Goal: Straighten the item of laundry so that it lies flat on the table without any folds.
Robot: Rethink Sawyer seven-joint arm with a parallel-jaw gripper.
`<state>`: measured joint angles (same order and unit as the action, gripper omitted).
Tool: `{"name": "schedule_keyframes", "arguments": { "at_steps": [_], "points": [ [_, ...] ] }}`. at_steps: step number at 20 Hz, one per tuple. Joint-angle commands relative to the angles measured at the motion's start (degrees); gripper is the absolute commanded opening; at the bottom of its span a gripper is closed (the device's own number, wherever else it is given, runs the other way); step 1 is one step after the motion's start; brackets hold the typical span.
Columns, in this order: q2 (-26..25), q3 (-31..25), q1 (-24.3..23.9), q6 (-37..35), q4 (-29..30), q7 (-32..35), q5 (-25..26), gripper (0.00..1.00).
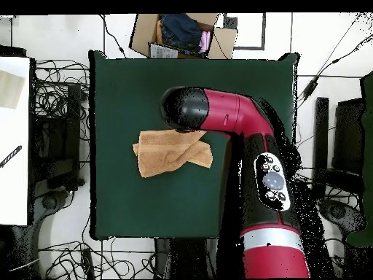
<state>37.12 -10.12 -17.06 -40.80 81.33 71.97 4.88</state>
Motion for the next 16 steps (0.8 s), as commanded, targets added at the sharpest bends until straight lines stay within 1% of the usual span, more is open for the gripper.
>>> {"name": "schedule_keyframes", "arguments": {
  "at_steps": [1, 6, 11, 16],
  "points": [
    [-2.70, -5.18, 0.12, -7.48, -2.65, -2.43, 2.24, 1.00],
    [-3.42, -5.75, -0.08, -8.61, -3.75, -3.55, 2.43, 1.00],
    [-4.61, -7.34, -0.88, -10.18, -4.23, -6.75, 2.75, 1.00],
    [-4.44, -8.70, -1.66, -12.47, -4.12, -9.06, 2.90, 1.00]
  ]
}}
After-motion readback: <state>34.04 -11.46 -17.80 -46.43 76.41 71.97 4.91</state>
